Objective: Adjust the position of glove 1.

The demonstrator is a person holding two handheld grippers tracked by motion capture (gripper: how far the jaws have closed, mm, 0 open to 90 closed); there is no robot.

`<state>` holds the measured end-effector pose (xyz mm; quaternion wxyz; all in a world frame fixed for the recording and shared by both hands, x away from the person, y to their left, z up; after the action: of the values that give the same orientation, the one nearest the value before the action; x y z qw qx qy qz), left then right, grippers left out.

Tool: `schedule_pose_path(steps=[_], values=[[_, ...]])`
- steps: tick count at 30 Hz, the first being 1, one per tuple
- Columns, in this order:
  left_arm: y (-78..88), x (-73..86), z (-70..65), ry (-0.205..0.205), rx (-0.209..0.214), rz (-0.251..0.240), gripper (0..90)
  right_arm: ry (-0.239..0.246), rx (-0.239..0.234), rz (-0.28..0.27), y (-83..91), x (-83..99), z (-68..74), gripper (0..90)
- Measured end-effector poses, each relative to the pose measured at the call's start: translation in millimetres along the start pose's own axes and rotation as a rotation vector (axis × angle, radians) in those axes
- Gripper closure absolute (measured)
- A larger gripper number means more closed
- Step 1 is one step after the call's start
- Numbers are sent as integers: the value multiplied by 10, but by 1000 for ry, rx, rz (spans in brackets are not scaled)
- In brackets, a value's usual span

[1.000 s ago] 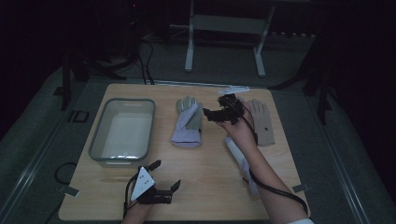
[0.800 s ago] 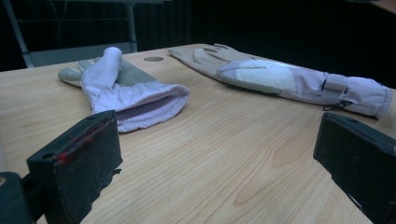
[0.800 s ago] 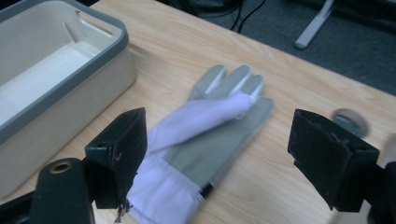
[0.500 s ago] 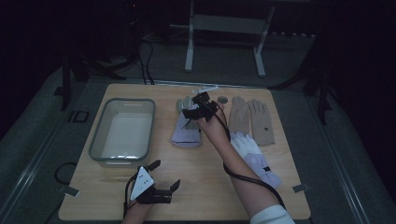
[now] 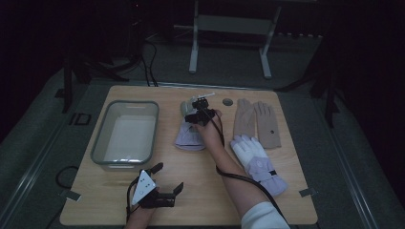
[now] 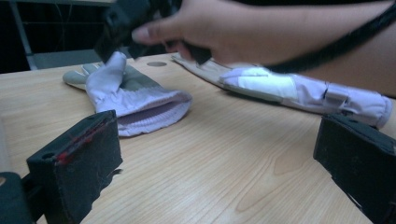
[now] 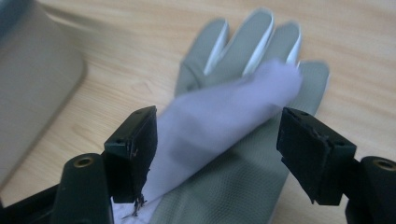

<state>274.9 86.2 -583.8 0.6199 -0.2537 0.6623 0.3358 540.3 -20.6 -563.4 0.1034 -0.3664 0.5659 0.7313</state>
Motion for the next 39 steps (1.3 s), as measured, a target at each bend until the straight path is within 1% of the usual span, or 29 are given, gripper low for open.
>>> schedule_pose_path(steps=[1, 2, 3, 4, 5, 6, 7, 9, 10, 11, 13, 15, 16, 17, 18, 20, 21, 22, 23, 24, 27, 30, 32, 33, 34, 35, 39], values=[[11, -26, -10, 0, 10, -12, 12, -1, 4, 3, -39, 20, 9, 287], [11, -26, -10, 0, 10, -12, 11, 6, 20, 8, -74, 40, 18, 287], [11, -32, -18, 0, 13, -14, 11, 6, 20, 8, -74, 40, 18, 287], [9, -33, -28, 2, 17, -14, 11, 15, 36, 10, -110, 62, 25, 287], [9, -33, -28, 2, 17, -14, 11, 15, 36, 10, -110, 62, 25, 287], [0, -23, -40, 2, 25, -5, 11, 11, 39, 19, -160, 97, 35, 287], [-2, -22, -46, 5, 29, -2, 11, 7, 60, 34, -274, 197, 40, 291], [0, -25, -46, 4, 27, -2, 11, 11, 61, 26, -291, 220, 42, 308], [5, -33, -47, 5, 28, -6, 11, 17, 59, 17, -289, 231, 47, 359], [9, -42, -44, 6, 27, -9, 11, -5, 45, 15, -282, 234, 71, 421], [14, -53, -37, 11, 26, -15, 11, -3, 45, 20, -280, 229, 106, 527], [19, -57, -29, 17, 25, -16, 11, -10, 37, 24, -270, 219, 118, 612], [19, -58, -27, 18, 27, -16, 11, -12, 26, 26, -266, 215, 116, 648], [19, -58, -25, 20, 27, -16, 11, -34, 15, 31, -259, 214, 111, 698], [18, -58, -24, 20, 26, -16, 11, -42, 5, 31, -248, 210, 100, 741], [16, -57, -26, 18, 27, -14, 11, -67, -24, 36, -225, 207, 83, 770], [16, -59, -26, 15, 25, -14, 11, -79, -42, 40, -202, 207, 69, 781], [17, -64, -28, 14, 26, -16, 11, -111, -64, 41, -167, 203, 57, 789], [18, -69, -28, 14, 26, -21, 11, -127, -82, 39, -135, 203, 49, 793], [17, -72, -26, 12, 25, -21, 11, -127, -86, 35, -100, 203, 36, 797], [15, -78, -23, 8, 21, -23, 11, -128, -79, 16, 37, 191, 5, 805], [8, -75, -27, 12, 21, -22, 11, -108, -55, -9, 236, 169, 2, 805], [5, -65, -33, 19, 24, -19, 11, -93, -51, -16, 362, 178, 20, 805], [3, -54, -41, 26, 26, -15, 11, -87, -55, -17, 409, 183, 31, 806], [1, -47, -51, 26, 29, -11, 11, -83, -58, -24, 491, 197, 46, 807], [-1, -45, -59, 21, 27, -8, 11, -81, -58, -33, 558, 209, 53, 808], [-1, -60, -81, 3, 26, -15, 11, -30, -52, -47, 795, 290, 101, 808]])
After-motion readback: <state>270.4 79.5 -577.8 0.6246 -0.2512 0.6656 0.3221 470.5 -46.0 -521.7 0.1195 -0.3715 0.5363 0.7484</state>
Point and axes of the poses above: each handheld gripper's, and its own axes: y roughly backward along the jaws, x roughly out of its underside, z roughly to its left, the point moved 7 cm from there along -y, roughly forward along the jaws, and after that the axes turned 3 degrees about -y, right-handed, at the moved point
